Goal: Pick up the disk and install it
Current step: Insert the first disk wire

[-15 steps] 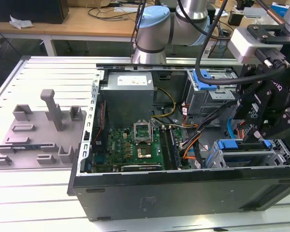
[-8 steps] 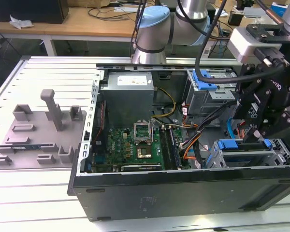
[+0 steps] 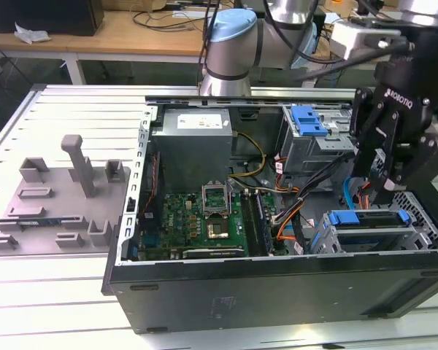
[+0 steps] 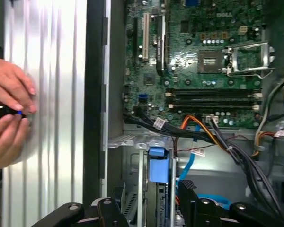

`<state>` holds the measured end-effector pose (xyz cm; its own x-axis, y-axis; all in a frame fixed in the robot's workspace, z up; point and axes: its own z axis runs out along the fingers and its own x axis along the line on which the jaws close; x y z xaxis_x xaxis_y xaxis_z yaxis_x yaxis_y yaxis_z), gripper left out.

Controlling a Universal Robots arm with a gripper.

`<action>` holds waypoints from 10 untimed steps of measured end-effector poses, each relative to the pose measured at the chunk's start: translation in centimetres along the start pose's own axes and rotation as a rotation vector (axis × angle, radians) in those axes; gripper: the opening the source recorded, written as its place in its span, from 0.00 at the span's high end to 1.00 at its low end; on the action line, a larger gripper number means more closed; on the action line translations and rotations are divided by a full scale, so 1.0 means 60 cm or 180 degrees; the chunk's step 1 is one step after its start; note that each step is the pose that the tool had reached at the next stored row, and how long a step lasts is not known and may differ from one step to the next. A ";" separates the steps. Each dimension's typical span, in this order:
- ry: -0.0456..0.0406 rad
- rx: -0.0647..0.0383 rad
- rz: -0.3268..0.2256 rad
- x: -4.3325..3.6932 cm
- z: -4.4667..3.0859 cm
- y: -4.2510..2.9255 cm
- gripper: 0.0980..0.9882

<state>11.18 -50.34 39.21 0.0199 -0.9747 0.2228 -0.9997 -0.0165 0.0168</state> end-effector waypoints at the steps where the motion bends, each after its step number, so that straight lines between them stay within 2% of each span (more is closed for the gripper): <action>1: 0.0060 -0.0001 0.0000 -0.003 -0.002 0.000 0.48; 2: 0.0164 -0.0002 -0.0002 -0.009 -0.006 0.000 0.48; 5: 0.0345 -0.0005 -0.0002 -0.026 -0.011 0.000 0.48; 6: 0.0515 0.0049 0.0016 -0.035 -0.013 0.000 0.48; 7: 0.0563 0.0136 0.0045 -0.039 -0.014 -0.001 0.48; 8: 0.0564 0.0199 0.0075 -0.041 -0.014 -0.001 0.48; 9: 0.0564 0.0222 0.0112 -0.041 -0.014 -0.001 0.48; 10: 0.0565 0.0217 0.0153 -0.041 -0.014 -0.001 0.48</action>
<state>11.18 -47.74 39.49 -0.0321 -0.9201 0.3903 -0.9980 0.0082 -0.0626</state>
